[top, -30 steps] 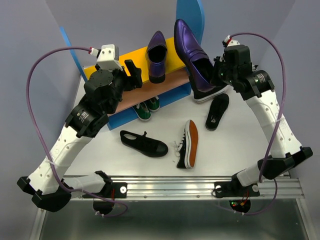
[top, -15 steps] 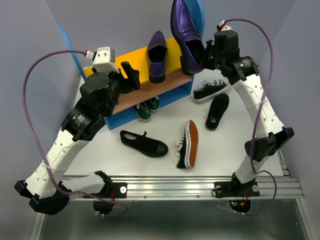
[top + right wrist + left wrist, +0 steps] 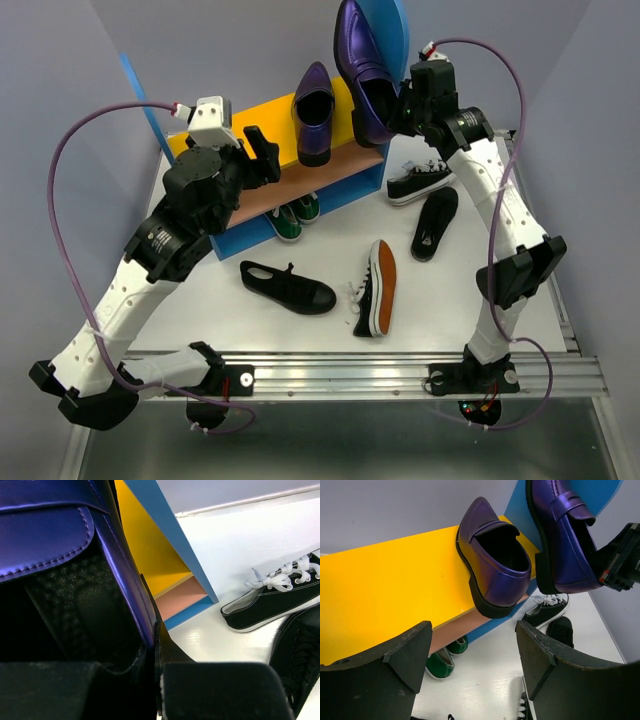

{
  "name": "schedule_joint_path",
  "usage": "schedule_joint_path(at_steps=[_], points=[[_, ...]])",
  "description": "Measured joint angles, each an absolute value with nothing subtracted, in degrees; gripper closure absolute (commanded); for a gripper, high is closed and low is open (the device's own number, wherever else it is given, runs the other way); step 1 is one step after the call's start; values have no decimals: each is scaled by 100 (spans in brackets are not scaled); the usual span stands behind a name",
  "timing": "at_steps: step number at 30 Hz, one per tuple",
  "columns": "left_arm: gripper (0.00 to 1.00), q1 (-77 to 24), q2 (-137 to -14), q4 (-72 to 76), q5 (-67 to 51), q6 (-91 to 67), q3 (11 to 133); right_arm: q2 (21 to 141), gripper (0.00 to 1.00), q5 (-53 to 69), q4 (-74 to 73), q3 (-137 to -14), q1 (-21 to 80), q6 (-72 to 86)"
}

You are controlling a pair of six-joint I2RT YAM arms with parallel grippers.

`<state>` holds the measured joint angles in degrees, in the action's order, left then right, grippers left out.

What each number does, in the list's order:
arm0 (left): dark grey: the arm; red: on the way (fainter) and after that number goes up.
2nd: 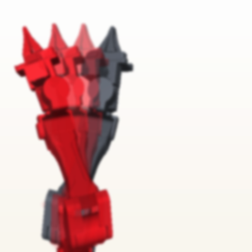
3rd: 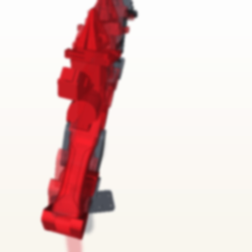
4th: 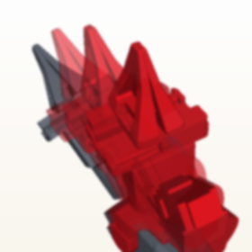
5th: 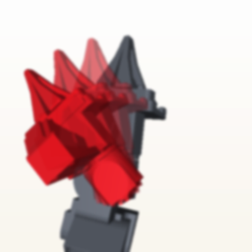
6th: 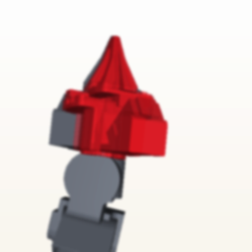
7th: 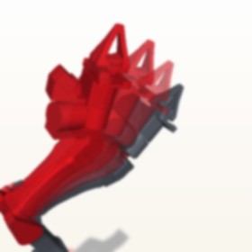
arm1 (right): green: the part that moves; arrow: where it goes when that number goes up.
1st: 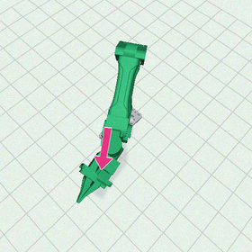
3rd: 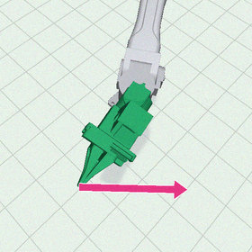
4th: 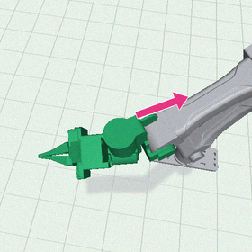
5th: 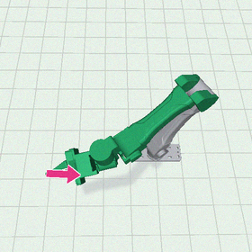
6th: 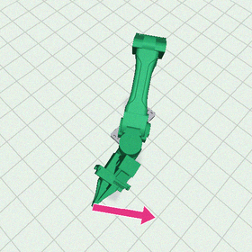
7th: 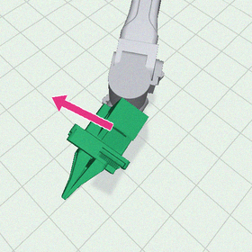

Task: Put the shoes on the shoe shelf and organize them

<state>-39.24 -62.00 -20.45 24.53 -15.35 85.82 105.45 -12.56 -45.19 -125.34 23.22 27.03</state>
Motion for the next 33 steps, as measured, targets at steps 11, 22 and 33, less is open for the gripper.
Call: schedule_joint_path(at_steps=[11, 22, 33], points=[[21, -3924, -5983, -2084, 2497, -1562, 8508, 11054, 99, -1745, -4471, -12700, 2523, 2589], [21, -3924, -5824, -2108, 2536, -1579, 8337, 11150, 43, -1990, -4117, -12943, 2596, 2580], [21, -3924, -5839, -2110, 2547, -1577, 8326, 11128, 29, -2043, -3804, -12984, 2624, 2617]])
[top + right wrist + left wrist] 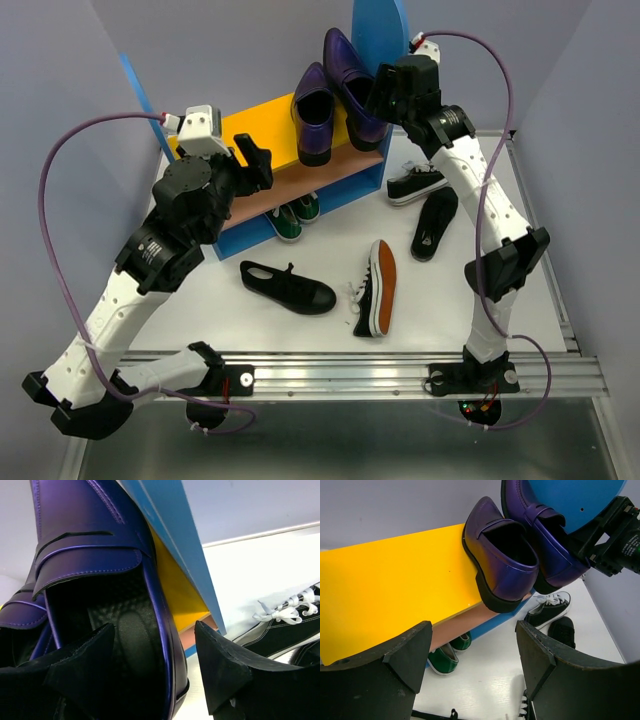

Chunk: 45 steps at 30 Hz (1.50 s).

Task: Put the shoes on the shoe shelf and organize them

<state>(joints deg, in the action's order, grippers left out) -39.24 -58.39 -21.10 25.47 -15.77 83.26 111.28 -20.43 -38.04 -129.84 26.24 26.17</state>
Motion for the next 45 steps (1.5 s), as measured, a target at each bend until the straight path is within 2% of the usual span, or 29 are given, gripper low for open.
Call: schedule_joint_path(at_steps=[2, 4, 13, 16, 22, 30, 37, 45], points=[[21, -3924, -5854, -2110, 2543, -1577, 8326, 11111, 28, -1994, -3804, -12984, 2639, 2617], [21, -3924, -5878, -2106, 2526, -1579, 8326, 11078, 19, -1957, -3804, -12984, 2665, 2617], [21, -3918, -6058, -2121, 2486, -1608, 8348, 10704, 8, -1879, -3785, -12984, 2869, 2506], [21, -3887, -6539, -2390, 2488, -1726, 8855, 10538, 3, -1837, -3726, -12984, 2928, 2460], [21, -3754, -8200, -2808, 2403, -1988, 10781, 10307, 2, -1804, -3638, -12969, 3004, 2370], [23, -3404, -9662, -3459, 1931, -2272, 12422, 10009, 2, -1778, -3640, -12650, 3009, 2228], [35, -3282, -10230, -3736, 1643, -2453, 12755, 9909, 2, -1660, -3640, -12401, 3009, 2202], [39, -3138, -10409, -3828, 1929, -2578, 12752, 9898, 1, -1605, -3640, -12313, 3009, 2202]])
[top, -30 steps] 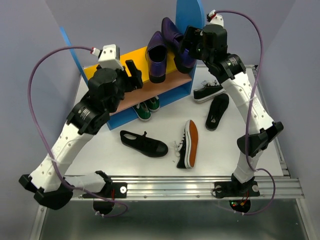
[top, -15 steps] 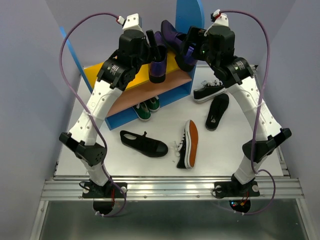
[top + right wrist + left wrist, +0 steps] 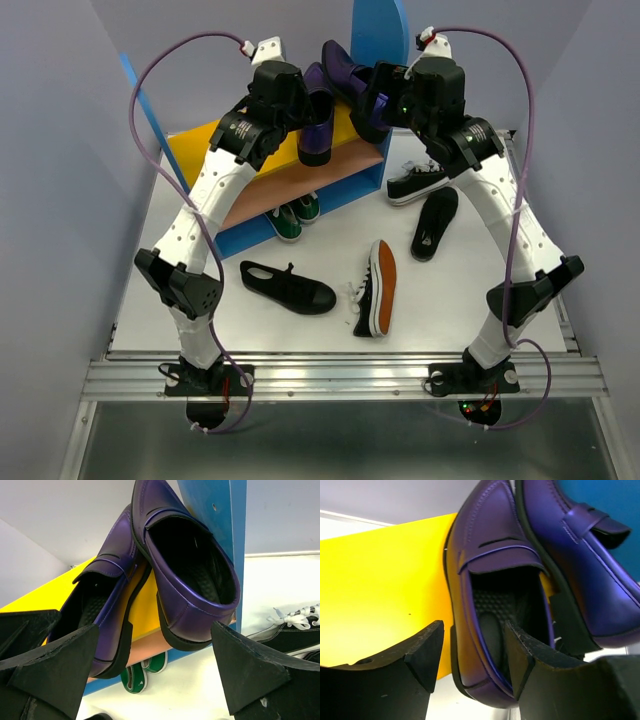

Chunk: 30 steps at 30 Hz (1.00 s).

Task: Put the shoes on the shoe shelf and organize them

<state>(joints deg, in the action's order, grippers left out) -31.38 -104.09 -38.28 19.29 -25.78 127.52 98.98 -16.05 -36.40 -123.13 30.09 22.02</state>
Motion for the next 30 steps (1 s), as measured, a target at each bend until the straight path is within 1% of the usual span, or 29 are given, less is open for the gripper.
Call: schedule_joint_path(at_steps=[3, 5, 7, 8, 9, 11, 12, 20, 25, 30], points=[[42, -3133, -10429, -3848, 2106, -2611, 12715, 9861, 1, -1608, -3640, -12250, 3009, 2202], [48, -3133, -10468, -3857, 2163, -2628, 12709, 9819, 1, -1608, -3642, -12189, 3009, 2202], [58, -3133, -10541, -3859, 2176, -2648, 12709, 9786, 1, -1608, -3645, -12164, 3009, 2204], [65, -3133, -10578, -3857, 2174, -2672, 12709, 9782, 1, -1608, -3642, -12164, 3009, 2204], [78, -3133, -10613, -3835, 2169, -2711, 12709, 9776, 1, -1605, -3640, -12164, 3009, 2206], [96, -3133, -10645, -3747, 2169, -2738, 12709, 9773, 1, -1605, -3640, -12164, 3009, 2206], [100, -3138, -10645, -3708, 2209, -2757, 12709, 9773, 1, -1605, -3642, -12164, 3009, 2206], [100, -3142, -10545, -3575, 2349, -3013, 12527, 9749, 0, -1608, -3645, -12088, 3009, 2206], [100, -3140, -10160, -3162, 2576, -3402, 11854, 9747, 0, -1605, -3640, -12046, 3009, 2211], [100, -3146, -9922, -2956, 2735, -3688, 11478, 9747, 0, -1603, -3640, -11990, 3009, 2228]])
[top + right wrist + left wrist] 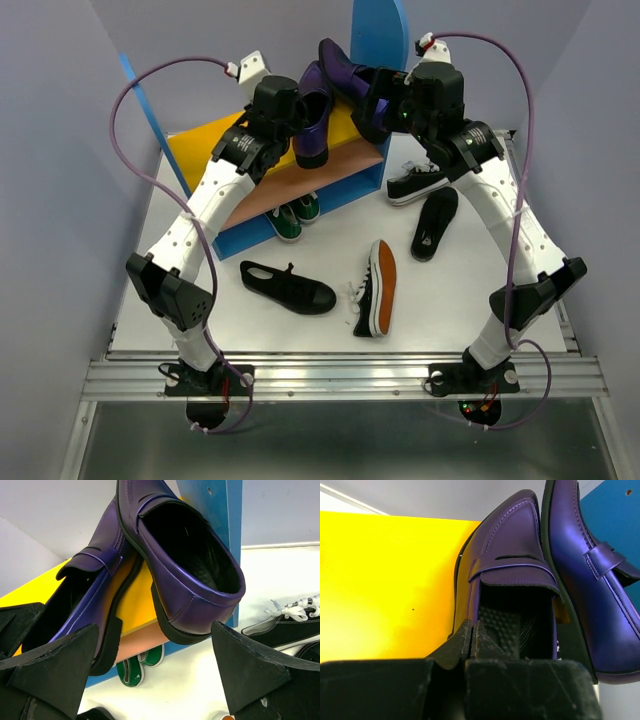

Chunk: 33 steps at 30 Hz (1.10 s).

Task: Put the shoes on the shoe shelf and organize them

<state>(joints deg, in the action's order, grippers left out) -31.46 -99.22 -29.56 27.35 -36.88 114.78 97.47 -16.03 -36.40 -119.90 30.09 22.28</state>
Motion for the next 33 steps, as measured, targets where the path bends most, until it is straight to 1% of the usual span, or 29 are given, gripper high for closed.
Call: schedule_joint_path(at_steps=[4, 12, 15, 16, 18, 19, 20, 21, 22, 25, 33], points=[[100, -3177, -9806, -2858, 2834, -3787, 11301, 9747, 0, -1603, -3642, -11990, 3009, 2231], [100, -3291, -9795, -2987, 3076, -3730, 11362, 9747, 0, -1597, -3649, -11990, 3009, 2231], [100, -3363, -9837, -3210, 3218, -3579, 11539, 9758, 3, -1487, -3671, -11992, 3009, 2224], [100, -3374, -9852, -3262, 3240, -3522, 11598, 9782, 13, -1396, -3693, -12007, 3009, 2220], [100, -3422, -9891, -3350, 3306, -3424, 11690, 9863, 27, -1210, -3721, -12090, 3009, 2161], [100, -3444, -9915, -3376, 3319, -3389, 11723, 9920, 40, -1090, -3741, -12158, 3009, 2154], [100, -3459, -9931, -3378, 3334, -3361, 11745, 9996, 46, -980, -3760, -12234, 3009, 2106], [100, -3468, -9942, -3382, 3350, -3345, 11756, 10092, 49, -843, -3800, -12355, 3009, 2082], [100, -3474, -9948, -3395, 3358, -3334, 11769, 10178, 58, -746, -3811, -12442, 3009, 2075], [100, -3479, -9957, -3409, 3378, -3328, 11782, 10457, 67, -460, -3822, -12626, 3011, 2034], [100, -3483, -9992, -3457, 3391, -3330, 11845, 11220, 68, 1, -3824, -13056, 3052, 2056]])
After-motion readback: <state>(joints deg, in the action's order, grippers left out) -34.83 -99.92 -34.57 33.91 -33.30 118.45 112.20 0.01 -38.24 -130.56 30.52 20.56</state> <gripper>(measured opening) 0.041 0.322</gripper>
